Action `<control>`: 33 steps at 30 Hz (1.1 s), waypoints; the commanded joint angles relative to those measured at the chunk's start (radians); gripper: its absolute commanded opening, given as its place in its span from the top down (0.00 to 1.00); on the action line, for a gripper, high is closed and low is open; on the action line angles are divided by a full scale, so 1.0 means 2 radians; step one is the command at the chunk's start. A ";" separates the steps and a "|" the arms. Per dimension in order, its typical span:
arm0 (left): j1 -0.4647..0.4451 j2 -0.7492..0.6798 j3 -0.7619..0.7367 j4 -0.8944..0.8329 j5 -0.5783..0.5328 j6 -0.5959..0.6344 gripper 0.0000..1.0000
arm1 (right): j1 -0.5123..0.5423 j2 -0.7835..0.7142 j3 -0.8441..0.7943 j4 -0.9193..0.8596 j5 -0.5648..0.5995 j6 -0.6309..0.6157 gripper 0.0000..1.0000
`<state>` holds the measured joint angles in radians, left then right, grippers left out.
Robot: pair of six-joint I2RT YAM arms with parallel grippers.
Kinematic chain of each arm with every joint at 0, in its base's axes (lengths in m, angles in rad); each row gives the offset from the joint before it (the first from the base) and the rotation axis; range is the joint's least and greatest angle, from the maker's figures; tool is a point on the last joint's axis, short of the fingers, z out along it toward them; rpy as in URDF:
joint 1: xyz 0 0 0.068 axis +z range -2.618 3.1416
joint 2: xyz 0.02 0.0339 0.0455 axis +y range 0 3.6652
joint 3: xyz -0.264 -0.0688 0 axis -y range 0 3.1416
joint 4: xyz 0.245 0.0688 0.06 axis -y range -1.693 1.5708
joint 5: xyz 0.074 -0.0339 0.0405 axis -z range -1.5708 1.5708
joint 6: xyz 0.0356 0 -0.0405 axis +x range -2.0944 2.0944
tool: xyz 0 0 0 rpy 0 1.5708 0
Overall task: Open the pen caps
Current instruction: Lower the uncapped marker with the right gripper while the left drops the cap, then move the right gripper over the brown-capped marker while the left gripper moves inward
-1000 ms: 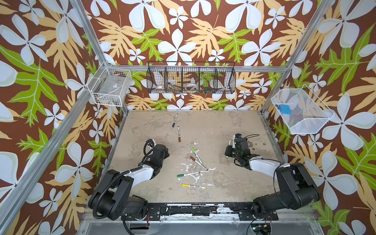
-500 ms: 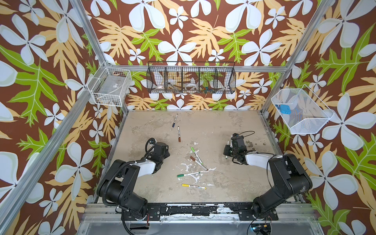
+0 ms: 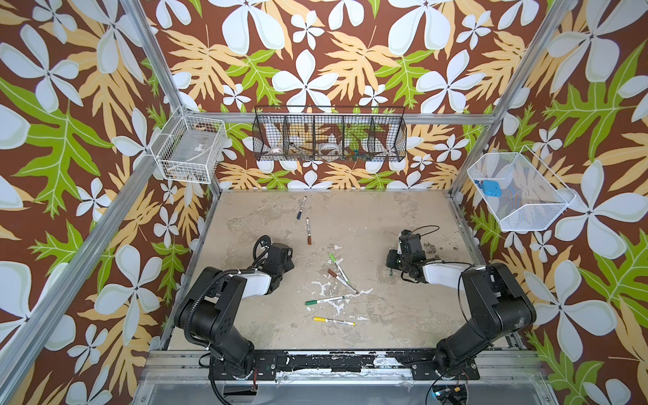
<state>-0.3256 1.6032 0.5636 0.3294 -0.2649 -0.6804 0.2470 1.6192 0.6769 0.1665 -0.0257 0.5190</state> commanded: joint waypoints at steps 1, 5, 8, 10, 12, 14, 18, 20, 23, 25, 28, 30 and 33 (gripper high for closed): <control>0.001 -0.003 0.001 -0.010 0.010 0.002 0.72 | 0.000 -0.026 -0.009 -0.003 -0.004 0.000 0.64; 0.001 -0.009 0.000 -0.011 0.015 0.003 0.63 | 0.002 -0.080 -0.034 0.018 -0.010 -0.005 0.62; 0.001 -0.021 -0.005 -0.003 0.017 0.008 0.61 | 0.014 -0.120 -0.049 0.033 -0.013 -0.016 0.61; -0.001 -0.039 -0.016 0.015 0.030 0.013 0.59 | 0.032 -0.140 -0.052 0.037 -0.016 -0.034 0.60; -0.008 -0.067 -0.034 0.043 0.046 0.027 0.55 | 0.055 -0.155 -0.048 0.033 -0.012 -0.055 0.60; -0.025 -0.101 -0.052 0.071 0.053 0.044 0.50 | 0.080 -0.166 -0.044 0.031 -0.008 -0.070 0.60; -0.053 -0.161 -0.089 0.137 0.094 0.078 0.44 | 0.121 -0.168 -0.033 0.038 -0.027 -0.082 0.61; -0.061 -0.172 -0.100 0.166 0.124 0.084 0.44 | 0.143 -0.158 -0.020 0.035 -0.043 -0.097 0.61; -0.075 -0.173 -0.102 0.187 0.157 0.099 0.44 | 0.182 -0.131 0.005 0.012 -0.056 -0.132 0.62; -0.080 -0.171 -0.104 0.202 0.175 0.099 0.44 | 0.209 -0.106 0.030 -0.021 -0.059 -0.157 0.61; -0.081 -0.167 -0.103 0.210 0.191 0.099 0.44 | 0.229 -0.077 0.053 -0.059 -0.061 -0.174 0.61; -0.081 -0.166 -0.099 0.206 0.197 0.097 0.44 | 0.234 -0.067 0.060 -0.082 -0.056 -0.170 0.62; -0.082 -0.171 -0.087 0.171 0.206 0.080 0.44 | 0.240 -0.066 0.069 -0.120 -0.041 -0.164 0.62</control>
<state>-0.4877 1.2678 0.3721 0.6838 0.1040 -0.4973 0.7181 1.4864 0.8001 0.0246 -0.1303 0.2047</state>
